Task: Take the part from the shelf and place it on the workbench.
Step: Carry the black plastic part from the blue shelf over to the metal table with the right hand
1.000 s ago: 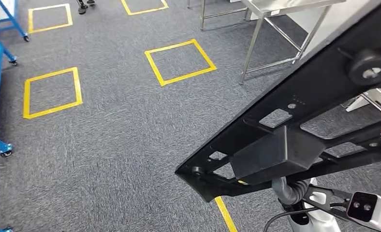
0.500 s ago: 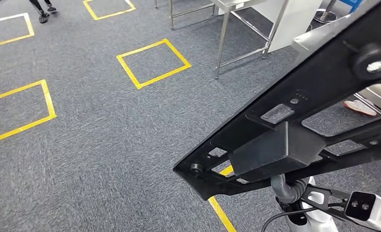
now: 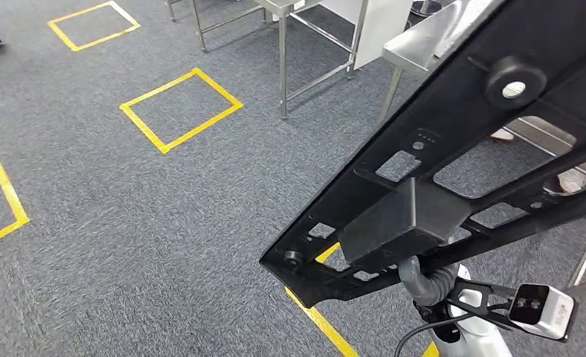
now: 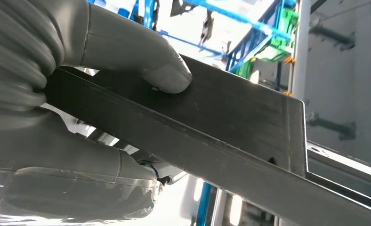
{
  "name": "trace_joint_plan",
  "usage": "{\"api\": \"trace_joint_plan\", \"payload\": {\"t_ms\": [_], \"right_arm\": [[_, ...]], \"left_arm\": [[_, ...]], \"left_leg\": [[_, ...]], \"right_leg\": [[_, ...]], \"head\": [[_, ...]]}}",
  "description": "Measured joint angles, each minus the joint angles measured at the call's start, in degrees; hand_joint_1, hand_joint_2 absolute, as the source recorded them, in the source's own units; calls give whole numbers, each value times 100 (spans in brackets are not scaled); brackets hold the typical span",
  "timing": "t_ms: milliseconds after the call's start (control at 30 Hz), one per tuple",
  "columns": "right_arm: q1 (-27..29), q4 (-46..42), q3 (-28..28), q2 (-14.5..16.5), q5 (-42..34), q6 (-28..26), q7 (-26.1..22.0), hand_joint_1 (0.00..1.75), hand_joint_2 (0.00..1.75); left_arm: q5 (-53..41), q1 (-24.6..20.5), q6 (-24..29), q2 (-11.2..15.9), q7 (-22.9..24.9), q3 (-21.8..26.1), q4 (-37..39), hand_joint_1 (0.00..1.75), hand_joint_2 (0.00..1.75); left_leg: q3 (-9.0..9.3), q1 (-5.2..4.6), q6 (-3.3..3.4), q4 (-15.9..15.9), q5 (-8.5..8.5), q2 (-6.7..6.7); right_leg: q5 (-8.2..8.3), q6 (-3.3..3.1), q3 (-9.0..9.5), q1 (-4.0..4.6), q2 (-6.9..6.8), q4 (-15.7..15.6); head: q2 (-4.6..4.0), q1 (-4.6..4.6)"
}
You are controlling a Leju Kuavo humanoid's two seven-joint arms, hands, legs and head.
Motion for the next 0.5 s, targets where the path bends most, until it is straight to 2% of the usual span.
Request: {"api": "trace_joint_plan", "payload": {"t_ms": [33, 67, 100, 133, 167, 200, 233, 267, 300, 333, 367, 400, 433, 467, 500], "right_arm": [[8, 3, 8, 1, 2, -32, 0, 175, 175], [19, 3, 12, 1, 2, -49, 0, 175, 175], [20, 1, 14, 2, 7, -57, 0, 175, 175], [14, -2, 18, 2, 16, -60, 0, 175, 175], [10, -3, 23, 4, 31, -64, 0, 175, 175], [2, -3, 30, 5, 48, -71, 0, 175, 175], [0, -3, 39, 6, 65, -85, 0, 175, 175], [-1, -2, 53, 7, 78, -109, 0, 175, 175], [-6, -2, 72, 7, 89, -145, 0, 175, 175], [-15, -3, 95, 8, 97, -188, 0, 175, 175], [-27, -6, 117, 8, 101, -229, 0, 175, 175], [-43, -12, 133, 8, 103, -264, 0, 175, 175], [-61, -21, 146, 8, 102, -284, 0, 175, 175], [-78, -29, 158, 8, 100, -294, 0, 175, 175], [-91, -35, 168, 8, 96, -299, 0, 175, 175]], "left_arm": [[-3, -8, -17, -3, -23, 1, 0, 0, 175], [-3, -15, -32, -5, -37, 2, 0, 0, 175], [-3, -20, -40, -7, -45, 5, 0, 0, 175], [-3, -18, -45, -8, -48, 9, 0, 0, 175], [-3, -12, -50, -7, -49, 16, 0, 0, 175], [-3, -7, -56, -7, -50, 25, 0, 0, 175], [-3, -1, -62, -7, -50, 34, 0, 0, 175], [-3, 0, -68, -5, -53, 42, 0, 0, 175], [-3, -3, -76, -4, -58, 49, 0, 0, 175], [-4, -11, -85, -3, -70, 54, 0, 0, 175], [-4, -21, -98, -3, -86, 59, 0, 0, 175], [-5, -30, -112, -3, -99, 66, 0, 0, 175], [-4, -36, -125, -3, -110, 73, 0, 0, 175], [-3, -41, -136, -3, -116, 82, 0, 0, 175], [0, -47, -143, -4, -121, 90, 0, 0, 175]], "left_leg": [[8, -2, 35, -9, 11, 59], [24, 2, 74, -33, 25, 124], [40, 12, 110, -62, 40, 192], [55, 20, 142, -89, 51, 261], [63, 14, 163, -98, 50, 331], [63, 6, 178, -99, 42, 401], [65, -2, 183, -97, 34, 471], [69, -8, 186, -96, 24, 542], [78, -11, 183, -95, 13, 609], [93, -13, 176, -94, 0, 672], [116, -16, 163, -94, -16, 729], [139, -29, 142, -93, -34, 782], [158, -40, 117, -93, -52, 832], [174, -50, 88, -93, -69, 883], [188, -57, 58, -100, -80, 940]], "right_leg": [[11, 39, -13, -7, 54, -10], [3, 68, -21, -6, 21, 4], [-53, 90, -62, 6, -95, 90], [-177, 109, -162, 17, -261, 303], [-351, 122, -324, 13, -452, 639], [-536, 137, -530, 3, -575, 1044], [-665, 151, -719, -14, -631, 1409], [-690, 159, -828, -29, -654, 1608], [-605, 160, -823, -38, -669, 1583], [-439, 153, -701, -41, -695, 1339], [-230, 132, -480, -32, -780, 920], [-91, 103, -263, -1, -907, 512], [1, 69, -102, 29, -1007, 197], [35, 39, -13, 59, -1074, 11], [16, 16, -9, 84, -1063, -25]], "head": [[0, 0], [0, 1], [0, 1], [0, 1], [0, 1], [0, 1], [0, 1], [0, 1], [0, 1], [0, 1], [0, 1], [0, 1], [0, 1], [0, 1], [0, 1]]}}
